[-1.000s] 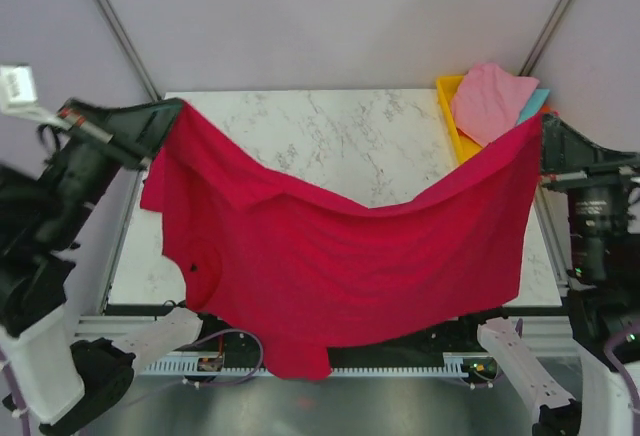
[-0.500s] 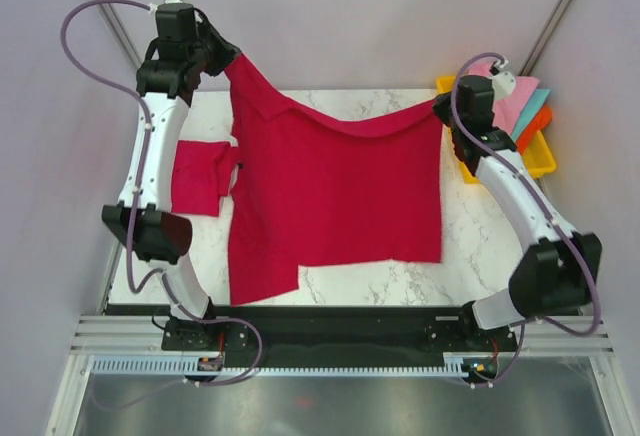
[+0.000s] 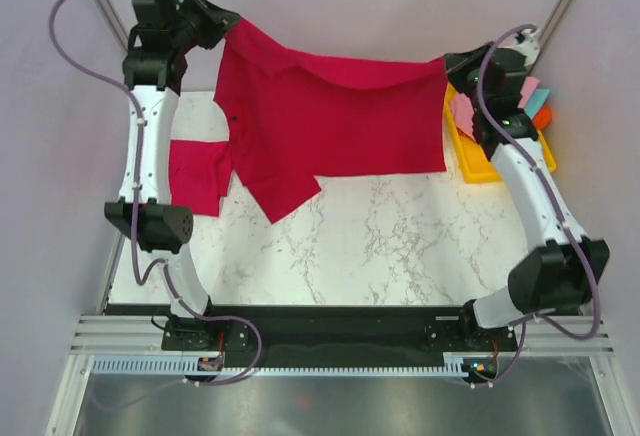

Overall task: Fold and stack the t-shirts
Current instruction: Flatten the tshirt out

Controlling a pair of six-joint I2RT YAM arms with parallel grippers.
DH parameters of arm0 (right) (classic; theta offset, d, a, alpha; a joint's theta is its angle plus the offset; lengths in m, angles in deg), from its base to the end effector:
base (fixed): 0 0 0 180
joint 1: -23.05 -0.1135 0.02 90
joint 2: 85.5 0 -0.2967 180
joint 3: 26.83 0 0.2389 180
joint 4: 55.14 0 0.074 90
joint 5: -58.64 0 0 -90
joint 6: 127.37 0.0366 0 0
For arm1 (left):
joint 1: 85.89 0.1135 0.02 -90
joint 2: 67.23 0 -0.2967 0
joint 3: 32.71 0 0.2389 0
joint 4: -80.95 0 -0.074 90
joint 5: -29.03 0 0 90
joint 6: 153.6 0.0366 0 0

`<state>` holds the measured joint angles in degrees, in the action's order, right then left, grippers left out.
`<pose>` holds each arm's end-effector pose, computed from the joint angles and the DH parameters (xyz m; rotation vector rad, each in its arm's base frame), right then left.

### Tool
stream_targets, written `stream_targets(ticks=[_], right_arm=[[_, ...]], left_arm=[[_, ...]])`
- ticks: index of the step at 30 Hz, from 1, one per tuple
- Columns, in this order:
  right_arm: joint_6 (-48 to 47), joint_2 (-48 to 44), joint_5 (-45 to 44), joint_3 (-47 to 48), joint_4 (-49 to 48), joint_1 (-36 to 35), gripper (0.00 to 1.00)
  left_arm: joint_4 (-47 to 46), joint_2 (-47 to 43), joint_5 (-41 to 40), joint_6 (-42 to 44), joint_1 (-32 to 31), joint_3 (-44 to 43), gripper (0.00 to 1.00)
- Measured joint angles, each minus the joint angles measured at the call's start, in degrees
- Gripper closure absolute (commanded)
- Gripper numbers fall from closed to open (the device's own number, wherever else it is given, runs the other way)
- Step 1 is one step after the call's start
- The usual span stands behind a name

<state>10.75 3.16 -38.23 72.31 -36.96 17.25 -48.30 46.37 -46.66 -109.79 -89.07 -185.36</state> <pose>0.3559 0.0318 0.4388 0.7125 1.5881 0.5957 0.4303 -0.0330 0.5137 -0.4990 1.7787 -0.8345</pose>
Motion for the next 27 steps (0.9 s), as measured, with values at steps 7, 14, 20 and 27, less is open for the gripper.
stream_targets(ticks=[7, 14, 20, 27], right_arm=[[-1.5, -22.9, 1.2, -0.4, -0.2, 0.4, 1.00], [-2.9, -35.7, -1.0, 1.4, 0.3, 0.4, 1.00], [-3.4, -33.6, -2.7, 2.9, 2.4, 0.4, 1.00], [-2.8, -23.4, -1.8, 3.9, 4.7, 0.5, 1.00]], left_arm=[[-8.1, -25.6, 3.3, -3.2, -0.4, 11.0, 0.98], [-12.7, -38.3, 3.8, -5.0, -0.5, 12.7, 0.98], [-13.5, -37.8, 3.7, -6.1, -0.5, 13.4, 0.98], [-12.6, -32.2, 1.0, -6.7, -0.5, 18.4, 0.98]])
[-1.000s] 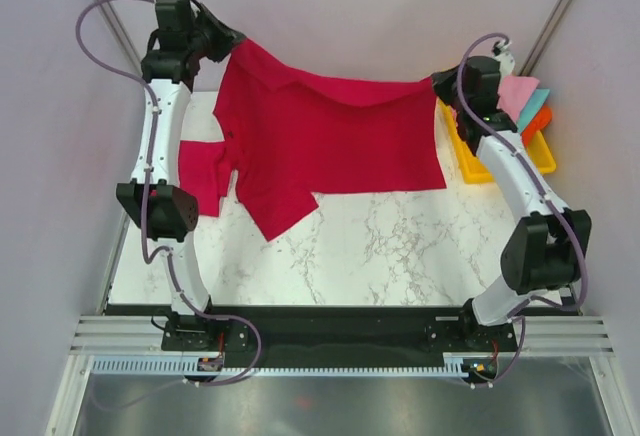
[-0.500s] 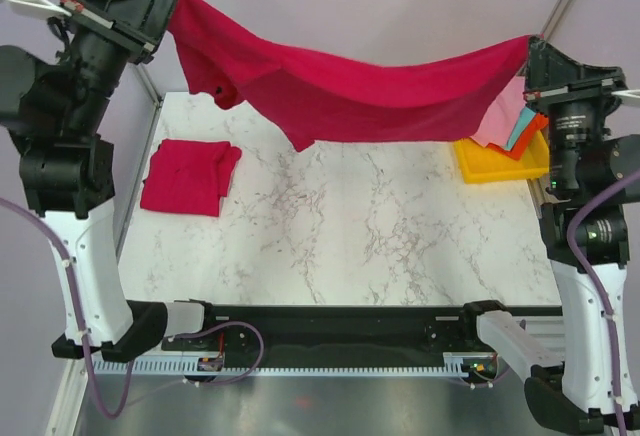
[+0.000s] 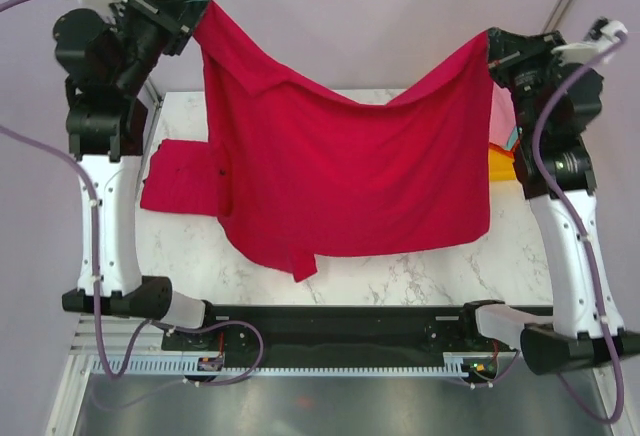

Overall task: Fold and stack the t-shirts
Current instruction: Flatten the tshirt out

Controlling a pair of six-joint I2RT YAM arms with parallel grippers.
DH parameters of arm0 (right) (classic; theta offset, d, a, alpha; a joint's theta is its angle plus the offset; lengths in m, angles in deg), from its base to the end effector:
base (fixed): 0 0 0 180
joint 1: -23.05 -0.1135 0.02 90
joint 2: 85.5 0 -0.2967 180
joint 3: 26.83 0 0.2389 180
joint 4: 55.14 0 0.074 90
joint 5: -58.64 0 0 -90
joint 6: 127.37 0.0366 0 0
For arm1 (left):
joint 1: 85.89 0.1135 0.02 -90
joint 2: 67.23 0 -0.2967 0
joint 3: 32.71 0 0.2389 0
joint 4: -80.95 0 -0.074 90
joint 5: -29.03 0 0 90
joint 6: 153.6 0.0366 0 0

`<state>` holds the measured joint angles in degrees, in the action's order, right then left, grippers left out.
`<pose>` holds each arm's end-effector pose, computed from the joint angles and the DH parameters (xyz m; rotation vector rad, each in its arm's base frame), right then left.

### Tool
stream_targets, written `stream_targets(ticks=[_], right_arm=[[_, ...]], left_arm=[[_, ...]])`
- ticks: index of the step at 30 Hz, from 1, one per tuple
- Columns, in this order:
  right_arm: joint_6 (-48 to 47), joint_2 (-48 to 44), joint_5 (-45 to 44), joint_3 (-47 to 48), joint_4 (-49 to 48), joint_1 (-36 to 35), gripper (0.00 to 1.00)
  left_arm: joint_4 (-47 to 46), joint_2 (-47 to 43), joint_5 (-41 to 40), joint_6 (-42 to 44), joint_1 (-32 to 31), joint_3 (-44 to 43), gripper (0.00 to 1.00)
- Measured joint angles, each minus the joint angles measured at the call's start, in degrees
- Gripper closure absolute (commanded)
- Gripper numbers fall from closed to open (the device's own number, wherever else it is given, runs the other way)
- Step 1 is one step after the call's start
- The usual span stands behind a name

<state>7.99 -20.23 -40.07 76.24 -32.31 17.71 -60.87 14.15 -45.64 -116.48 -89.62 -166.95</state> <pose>0.1908 0.0123 0.5579 0.5811 1.2089 0.6525 0.2244 -0.0243 0.6250 -0.3536 1.3496 -1.0073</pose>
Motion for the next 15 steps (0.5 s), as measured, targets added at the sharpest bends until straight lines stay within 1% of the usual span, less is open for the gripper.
stream_targets(ticks=[5, 7, 11, 13, 15], right_arm=[[1.5, 13.2, 5.3, 7.6, 3.1, 0.4, 1.00], [2.8, 16.4, 7.4, 9.5, 4.1, 1.1, 1.00], [5.7, 21.3, 13.2, 15.2, 6.0, 4.1, 1.00], [7.3, 22.6, 16.1, 17.6, 5.1, 6.1, 1.00], [8.9, 22.8, 19.1, 18.5, 2.8, 8.7, 1.00]], left_arm=[[0.4, 9.3, -0.3, -0.7, 0.2, -2.1, 0.98], [0.5, 13.5, -0.2, -1.3, 0.4, -4.4, 0.98], [0.2, 19.8, 0.3, -1.7, 1.0, -9.5, 0.98], [-1.0, 20.7, 0.5, -1.6, 1.2, -10.1, 0.98], [-4.2, 20.3, 1.4, -1.0, 1.4, -10.1, 0.98]])
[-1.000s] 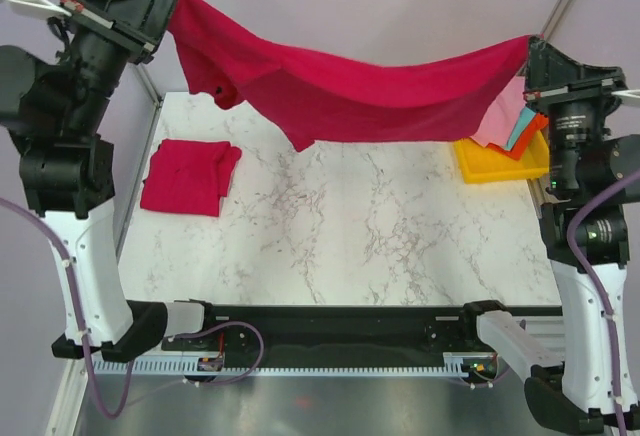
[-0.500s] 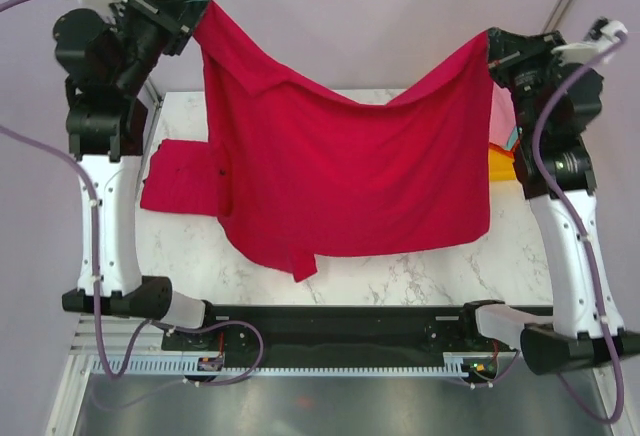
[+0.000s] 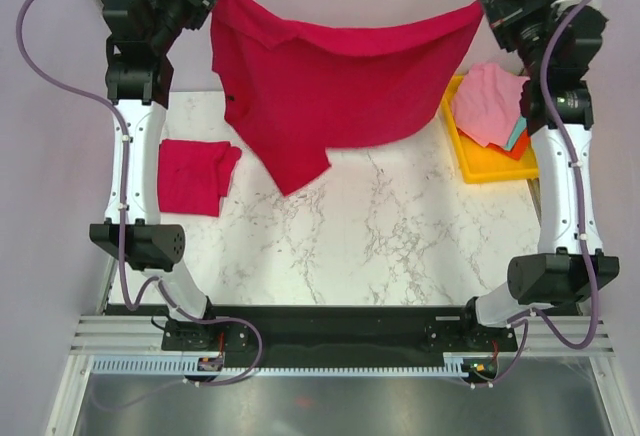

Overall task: Fold and stack the t-shirts
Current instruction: Flatten the tshirt out

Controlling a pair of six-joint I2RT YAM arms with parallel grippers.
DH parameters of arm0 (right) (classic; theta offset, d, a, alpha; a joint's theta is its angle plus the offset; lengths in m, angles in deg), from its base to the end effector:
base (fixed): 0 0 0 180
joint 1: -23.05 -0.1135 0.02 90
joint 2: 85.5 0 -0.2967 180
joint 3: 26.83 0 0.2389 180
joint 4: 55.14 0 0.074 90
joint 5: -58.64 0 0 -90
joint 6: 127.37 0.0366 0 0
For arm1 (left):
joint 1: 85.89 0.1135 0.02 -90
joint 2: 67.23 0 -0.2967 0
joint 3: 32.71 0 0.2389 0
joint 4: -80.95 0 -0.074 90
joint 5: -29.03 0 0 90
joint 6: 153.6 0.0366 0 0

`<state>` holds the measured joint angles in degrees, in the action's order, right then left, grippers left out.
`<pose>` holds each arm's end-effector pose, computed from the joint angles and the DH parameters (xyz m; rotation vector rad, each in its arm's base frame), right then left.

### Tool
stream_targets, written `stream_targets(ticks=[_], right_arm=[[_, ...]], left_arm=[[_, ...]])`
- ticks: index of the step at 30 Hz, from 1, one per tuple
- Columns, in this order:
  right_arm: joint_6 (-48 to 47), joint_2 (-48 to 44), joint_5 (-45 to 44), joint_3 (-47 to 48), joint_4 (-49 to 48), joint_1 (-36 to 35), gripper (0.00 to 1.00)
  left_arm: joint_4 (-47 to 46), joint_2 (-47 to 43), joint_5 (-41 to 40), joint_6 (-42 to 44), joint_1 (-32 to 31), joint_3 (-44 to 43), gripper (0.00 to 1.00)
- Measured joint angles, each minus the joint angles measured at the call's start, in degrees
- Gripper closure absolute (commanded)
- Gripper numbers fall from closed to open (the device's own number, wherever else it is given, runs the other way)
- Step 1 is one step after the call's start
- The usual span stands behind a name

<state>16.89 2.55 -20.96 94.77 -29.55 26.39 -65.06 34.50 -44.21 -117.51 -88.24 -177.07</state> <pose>0.3178 -0.0119 0.5573 0.5786 1.3745 0.8548 0.3632 -0.0255 0.5822 -0.4166 1.4476 -1.0073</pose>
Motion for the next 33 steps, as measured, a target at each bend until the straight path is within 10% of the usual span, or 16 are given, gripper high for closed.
stream_targets(ticks=[8, 22, 33], right_arm=[[7.3, -0.2, 6.9, -5.1, -15.2, 4.0, 1.00], [8.7, 2.4, 10.6, -48.5, -21.8, 4.1, 1.00], [-4.0, -28.3, 8.0, -71.1, -12.4, 4.1, 1.00]], left_arm=[[-10.8, -1.5, 2.6, 2.5, 0.0, -0.8, 0.98], [-17.9, -10.1, 2.8, 3.6, -1.2, 58.3, 0.98], [-15.9, -48.5, -0.6, 3.4, -2.2, 92.3, 0.98]])
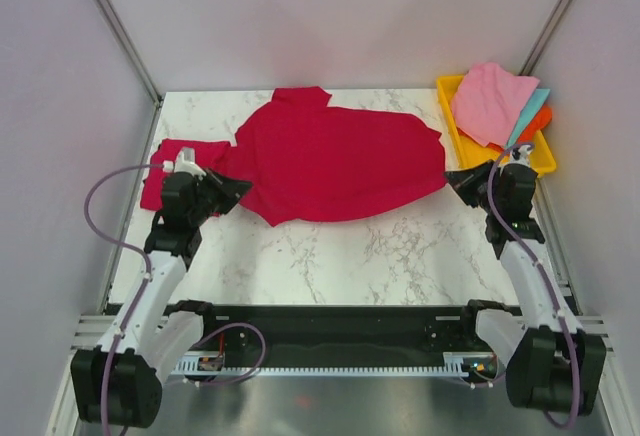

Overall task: Fold and stack the t-shirts
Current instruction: Flatten the tshirt out, then fold the tshirt

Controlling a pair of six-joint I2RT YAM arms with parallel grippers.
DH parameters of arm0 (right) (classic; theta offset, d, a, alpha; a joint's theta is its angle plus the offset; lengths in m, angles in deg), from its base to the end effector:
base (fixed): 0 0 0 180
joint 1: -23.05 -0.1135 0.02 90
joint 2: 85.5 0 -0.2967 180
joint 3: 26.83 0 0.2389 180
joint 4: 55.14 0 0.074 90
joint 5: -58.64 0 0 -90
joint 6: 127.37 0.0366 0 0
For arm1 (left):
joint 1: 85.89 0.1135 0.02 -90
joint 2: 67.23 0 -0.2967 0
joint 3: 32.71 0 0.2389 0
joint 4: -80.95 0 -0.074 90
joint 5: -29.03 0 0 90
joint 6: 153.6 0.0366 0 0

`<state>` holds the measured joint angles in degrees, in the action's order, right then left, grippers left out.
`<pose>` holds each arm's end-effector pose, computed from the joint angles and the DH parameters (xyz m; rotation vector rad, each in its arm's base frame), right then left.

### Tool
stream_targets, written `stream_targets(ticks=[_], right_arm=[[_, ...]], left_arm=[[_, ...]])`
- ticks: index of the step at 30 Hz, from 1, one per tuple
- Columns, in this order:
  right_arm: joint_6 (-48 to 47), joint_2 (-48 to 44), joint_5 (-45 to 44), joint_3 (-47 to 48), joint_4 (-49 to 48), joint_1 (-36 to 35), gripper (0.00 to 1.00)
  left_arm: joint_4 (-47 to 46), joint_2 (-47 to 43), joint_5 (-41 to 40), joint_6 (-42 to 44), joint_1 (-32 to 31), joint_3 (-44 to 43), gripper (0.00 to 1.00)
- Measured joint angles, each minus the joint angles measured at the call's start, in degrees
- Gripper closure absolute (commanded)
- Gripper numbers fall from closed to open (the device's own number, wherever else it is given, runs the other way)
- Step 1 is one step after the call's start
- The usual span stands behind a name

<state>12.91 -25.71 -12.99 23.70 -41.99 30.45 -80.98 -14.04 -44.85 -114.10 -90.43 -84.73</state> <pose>0.2068 -0.0152 0.2900 0.7817 1.8721 0.7970 0.1828 -0.0247 0.3102 -0.5930 1.9112 -0.9034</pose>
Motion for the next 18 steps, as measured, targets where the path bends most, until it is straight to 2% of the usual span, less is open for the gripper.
stream_targets(ticks=[5, 11, 15, 18], right_arm=[[-3.5, -14.6, -4.5, -6.3, 10.0, 0.0, 1.00], [-5.4, -28.3, -11.0, -10.9, 20.7, 0.0, 1.00], [-6.4, -29.0, -13.4, -11.8, 23.8, 0.0, 1.00], [-7.2, -24.8, -14.6, -11.6, 23.5, 0.0, 1.00]], left_arm=[[6.6, -12.2, -0.9, -0.6, -0.1, 12.3, 0.98], [14.2, -23.1, -1.7, -1.5, -0.1, 18.0, 0.98], [15.5, -24.0, -3.0, -2.4, -0.1, 18.4, 0.98], [16.2, -20.5, -4.6, -2.8, -0.1, 17.4, 0.98]])
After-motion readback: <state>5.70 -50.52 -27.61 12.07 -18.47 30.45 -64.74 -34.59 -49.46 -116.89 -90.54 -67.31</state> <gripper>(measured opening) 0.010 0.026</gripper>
